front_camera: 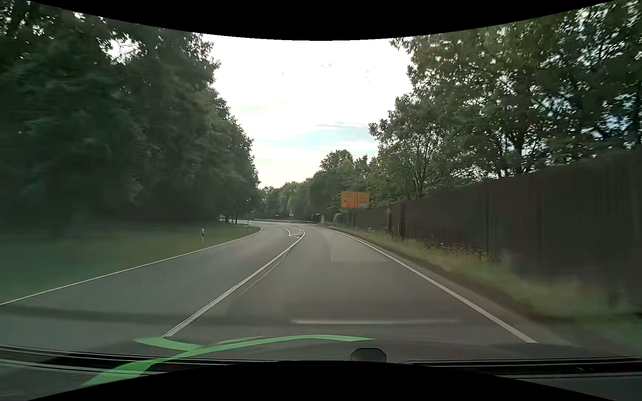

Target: Follow the waypoints while adhering to traffic rules and regulations

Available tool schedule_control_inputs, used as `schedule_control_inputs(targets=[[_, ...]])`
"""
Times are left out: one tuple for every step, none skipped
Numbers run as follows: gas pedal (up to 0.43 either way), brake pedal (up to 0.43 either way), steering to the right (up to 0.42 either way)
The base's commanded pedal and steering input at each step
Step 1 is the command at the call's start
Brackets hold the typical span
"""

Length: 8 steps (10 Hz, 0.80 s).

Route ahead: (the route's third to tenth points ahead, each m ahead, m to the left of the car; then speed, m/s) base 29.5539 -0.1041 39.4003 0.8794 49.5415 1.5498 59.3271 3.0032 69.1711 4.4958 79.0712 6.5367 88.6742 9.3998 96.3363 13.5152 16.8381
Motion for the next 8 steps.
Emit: schedule_control_inputs(targets=[[0.177, 0.000, -0.012], [0.157, 0.000, -0.014], [0.157, 0.000, -0.014], [0.157, 0.000, -0.014], [0.169, 0.000, -0.014], [0.177, 0.000, -0.014], [0.177, 0.000, -0.014], [0.177, 0.000, -0.014]])
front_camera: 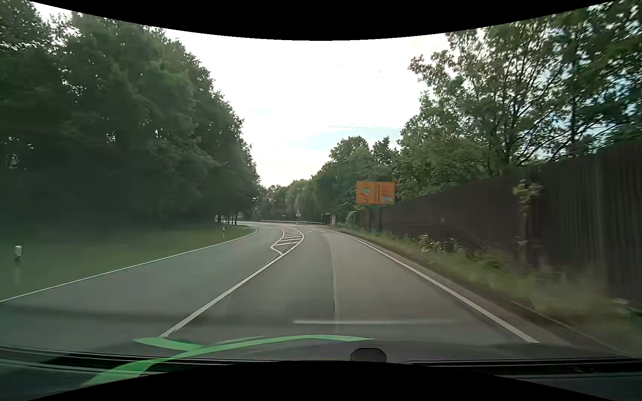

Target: Follow the waypoints while adhering to traffic rules and regulations

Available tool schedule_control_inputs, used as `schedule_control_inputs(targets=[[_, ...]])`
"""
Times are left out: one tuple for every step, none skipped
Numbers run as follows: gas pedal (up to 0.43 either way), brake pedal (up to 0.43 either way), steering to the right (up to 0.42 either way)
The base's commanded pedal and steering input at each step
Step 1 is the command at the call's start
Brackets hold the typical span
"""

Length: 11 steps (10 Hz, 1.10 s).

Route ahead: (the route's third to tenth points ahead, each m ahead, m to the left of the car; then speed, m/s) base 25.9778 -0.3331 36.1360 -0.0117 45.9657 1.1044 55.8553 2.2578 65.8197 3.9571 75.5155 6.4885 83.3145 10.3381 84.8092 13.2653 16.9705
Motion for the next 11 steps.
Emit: schedule_control_inputs(targets=[[0.177, 0.000, -0.014], [0.177, 0.000, -0.014], [0.177, 0.000, -0.014], [0.177, 0.000, -0.014], [0.177, 0.000, -0.014], [0.177, 0.000, -0.014], [0.177, 0.000, -0.014], [0.177, 0.000, -0.014], [0.177, 0.000, -0.015], [0.177, 0.000, -0.016], [0.177, 0.000, -0.017]])
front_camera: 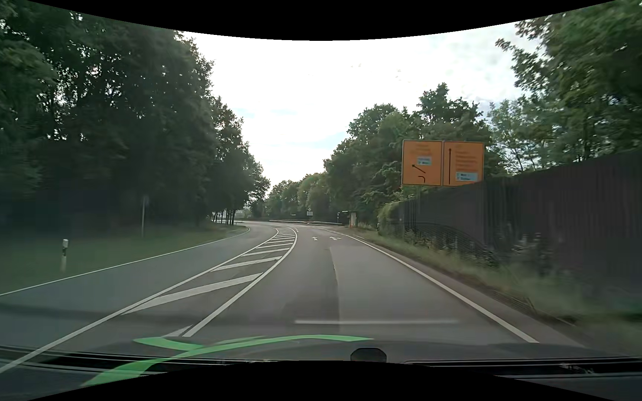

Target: Follow the waypoints while adhering to traffic rules and regulations

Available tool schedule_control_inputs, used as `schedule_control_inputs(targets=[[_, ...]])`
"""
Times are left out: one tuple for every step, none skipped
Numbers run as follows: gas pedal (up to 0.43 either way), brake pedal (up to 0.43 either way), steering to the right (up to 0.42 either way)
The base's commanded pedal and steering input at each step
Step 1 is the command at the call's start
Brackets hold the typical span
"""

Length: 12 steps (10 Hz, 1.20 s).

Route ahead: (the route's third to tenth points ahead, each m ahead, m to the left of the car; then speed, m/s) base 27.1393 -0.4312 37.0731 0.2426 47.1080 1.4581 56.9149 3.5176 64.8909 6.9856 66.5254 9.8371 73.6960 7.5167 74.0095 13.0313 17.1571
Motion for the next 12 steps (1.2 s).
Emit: schedule_control_inputs(targets=[[0.177, 0.000, -0.018], [0.177, 0.000, -0.018], [0.177, 0.000, -0.018], [0.177, 0.000, -0.018], [0.177, 0.000, -0.018], [0.157, 0.000, -0.019], [0.138, 0.000, -0.020], [0.138, 0.000, -0.020], [0.138, 0.000, -0.020], [0.138, 0.000, -0.021], [0.138, 0.000, -0.024], [0.138, 0.000, -0.024]])
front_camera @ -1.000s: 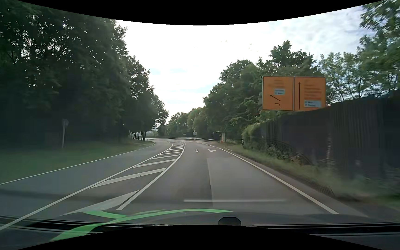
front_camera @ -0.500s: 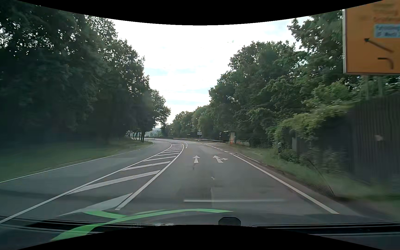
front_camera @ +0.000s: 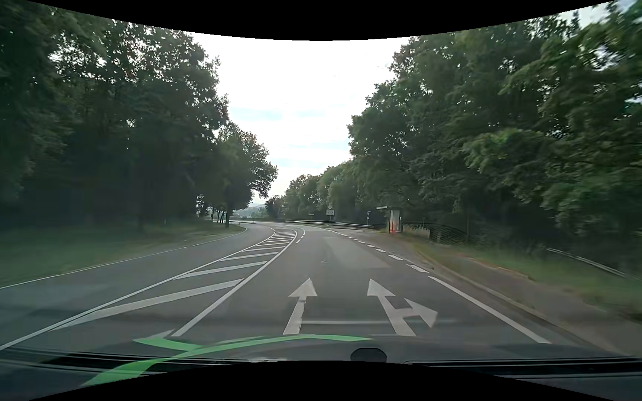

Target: Follow the waypoints while adhering to traffic rules and regulations

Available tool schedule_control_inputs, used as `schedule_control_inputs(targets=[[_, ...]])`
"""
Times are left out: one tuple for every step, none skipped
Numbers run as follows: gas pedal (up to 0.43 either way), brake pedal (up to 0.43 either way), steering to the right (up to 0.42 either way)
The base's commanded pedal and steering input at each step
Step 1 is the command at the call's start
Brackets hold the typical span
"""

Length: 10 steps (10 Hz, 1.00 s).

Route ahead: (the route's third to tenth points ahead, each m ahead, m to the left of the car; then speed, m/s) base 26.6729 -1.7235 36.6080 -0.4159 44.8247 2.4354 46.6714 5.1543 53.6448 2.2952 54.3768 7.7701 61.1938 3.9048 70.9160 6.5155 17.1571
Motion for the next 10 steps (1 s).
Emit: schedule_control_inputs(targets=[[0.138, 0.000, -0.025], [0.150, 0.000, -0.026], [0.150, 0.000, -0.026], [0.150, 0.000, -0.026], [0.150, 0.000, -0.026], [0.150, 0.000, -0.026], [0.150, 0.000, -0.026], [0.150, 0.000, -0.026], [0.150, 0.000, -0.026], [0.157, 0.000, -0.024]])
